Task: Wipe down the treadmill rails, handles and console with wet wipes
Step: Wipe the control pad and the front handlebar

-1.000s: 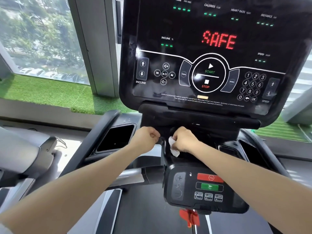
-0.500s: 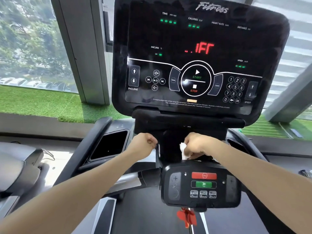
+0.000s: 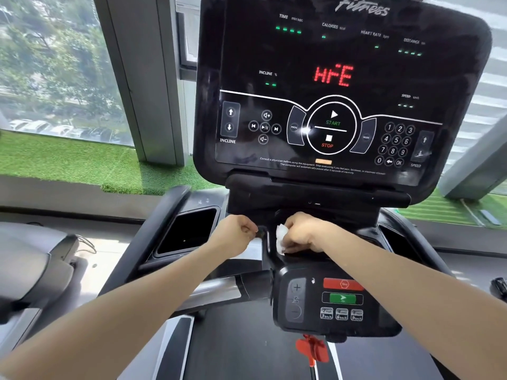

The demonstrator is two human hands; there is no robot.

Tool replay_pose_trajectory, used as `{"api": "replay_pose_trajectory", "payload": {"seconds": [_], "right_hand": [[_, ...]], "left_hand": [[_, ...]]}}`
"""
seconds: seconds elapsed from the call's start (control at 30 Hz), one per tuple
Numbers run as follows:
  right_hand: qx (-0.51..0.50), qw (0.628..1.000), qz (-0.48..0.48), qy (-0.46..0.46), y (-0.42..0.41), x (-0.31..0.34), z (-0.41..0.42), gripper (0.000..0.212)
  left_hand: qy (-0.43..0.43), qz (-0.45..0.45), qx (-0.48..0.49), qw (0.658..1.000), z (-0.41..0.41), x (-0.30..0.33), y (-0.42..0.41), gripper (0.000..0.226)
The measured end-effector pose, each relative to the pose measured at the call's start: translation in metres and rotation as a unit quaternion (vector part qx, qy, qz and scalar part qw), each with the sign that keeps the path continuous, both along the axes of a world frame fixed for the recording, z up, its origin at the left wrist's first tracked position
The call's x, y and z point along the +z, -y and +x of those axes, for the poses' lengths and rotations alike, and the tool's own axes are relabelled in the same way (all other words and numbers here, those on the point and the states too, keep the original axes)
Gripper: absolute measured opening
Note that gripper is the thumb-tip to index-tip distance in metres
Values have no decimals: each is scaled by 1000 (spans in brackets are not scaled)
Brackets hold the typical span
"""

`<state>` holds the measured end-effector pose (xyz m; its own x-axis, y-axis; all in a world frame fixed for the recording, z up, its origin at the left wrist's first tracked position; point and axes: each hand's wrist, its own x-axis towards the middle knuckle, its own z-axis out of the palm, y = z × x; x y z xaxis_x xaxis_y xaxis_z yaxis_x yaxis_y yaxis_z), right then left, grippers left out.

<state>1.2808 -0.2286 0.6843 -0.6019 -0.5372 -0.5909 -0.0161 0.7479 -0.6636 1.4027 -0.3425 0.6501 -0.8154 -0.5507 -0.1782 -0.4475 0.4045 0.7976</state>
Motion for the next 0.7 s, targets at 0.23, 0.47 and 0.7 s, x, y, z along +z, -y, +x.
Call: {"api": "replay_pose_trajectory", "payload": {"seconds": [0.23, 0.47, 0.7], "right_hand": [[11, 985, -146, 88, -33, 25, -16, 20], [4, 985, -160, 59, -80, 36, -56, 17], [82, 990, -63, -100, -114, 41, -94, 7]], "left_hand": [[-16, -22, -14, 1000, -19, 20, -12, 13], [-29, -54, -73, 995, -60, 44, -54, 15], [-4, -54, -63, 997, -90, 53, -90, 15]]}}
